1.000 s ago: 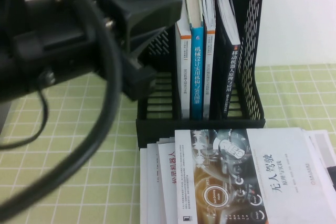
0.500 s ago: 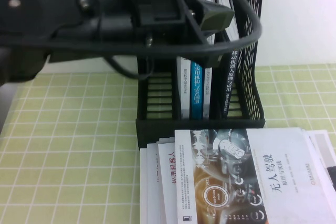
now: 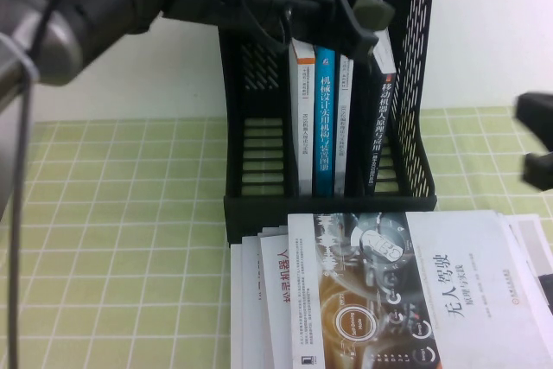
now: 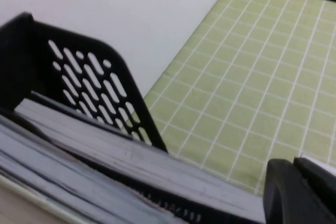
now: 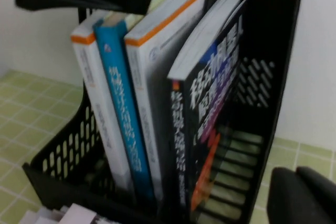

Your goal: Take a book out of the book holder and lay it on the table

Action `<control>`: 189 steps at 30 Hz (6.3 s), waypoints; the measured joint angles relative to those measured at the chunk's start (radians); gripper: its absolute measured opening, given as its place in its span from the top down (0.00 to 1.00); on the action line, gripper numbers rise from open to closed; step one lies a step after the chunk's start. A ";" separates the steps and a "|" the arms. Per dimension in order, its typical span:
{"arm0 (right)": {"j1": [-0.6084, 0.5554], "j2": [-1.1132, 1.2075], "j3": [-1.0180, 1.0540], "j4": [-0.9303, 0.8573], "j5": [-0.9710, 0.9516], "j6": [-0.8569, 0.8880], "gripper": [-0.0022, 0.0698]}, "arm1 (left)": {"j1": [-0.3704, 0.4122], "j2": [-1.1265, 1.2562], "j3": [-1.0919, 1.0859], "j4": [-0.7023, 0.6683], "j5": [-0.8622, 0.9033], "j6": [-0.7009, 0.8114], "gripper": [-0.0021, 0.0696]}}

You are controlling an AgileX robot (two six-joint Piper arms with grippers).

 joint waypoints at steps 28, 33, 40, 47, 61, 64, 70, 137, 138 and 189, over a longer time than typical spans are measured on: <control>0.090 0.674 -0.416 0.223 0.028 -0.312 0.47 | 0.029 0.111 -0.051 0.247 -0.023 -0.158 0.98; 0.090 0.717 -0.461 0.233 -0.004 -0.399 0.69 | 0.029 0.111 -0.051 0.247 -0.023 -0.159 0.98; 0.090 0.717 -0.494 0.259 -0.040 -0.434 0.79 | 0.029 0.111 -0.051 0.251 -0.020 -0.159 0.98; 0.090 0.604 -0.494 0.379 -0.058 -0.441 0.79 | 0.031 0.086 -0.048 0.275 -0.009 -0.160 0.98; 0.090 0.167 -0.545 0.377 0.171 -0.417 0.79 | 0.047 -0.230 -0.041 0.417 0.165 -0.316 0.98; 0.090 0.100 -0.545 0.248 0.306 -0.319 0.79 | 0.047 -0.319 -0.041 0.475 0.234 -0.367 0.98; 0.090 0.007 -0.546 -0.008 0.579 -0.097 0.79 | 0.047 -0.522 -0.041 0.670 0.332 -0.548 0.98; 0.796 0.408 -0.274 -1.590 0.725 1.033 0.26 | 0.051 -1.299 0.949 0.489 0.294 -0.850 0.98; 0.796 0.398 -0.308 -1.485 0.763 0.969 0.25 | 0.051 -1.299 0.951 0.486 0.294 -0.850 0.98; 0.012 -0.561 0.240 -1.191 0.447 0.985 0.97 | 0.051 -1.664 1.453 0.598 -0.198 -1.079 0.98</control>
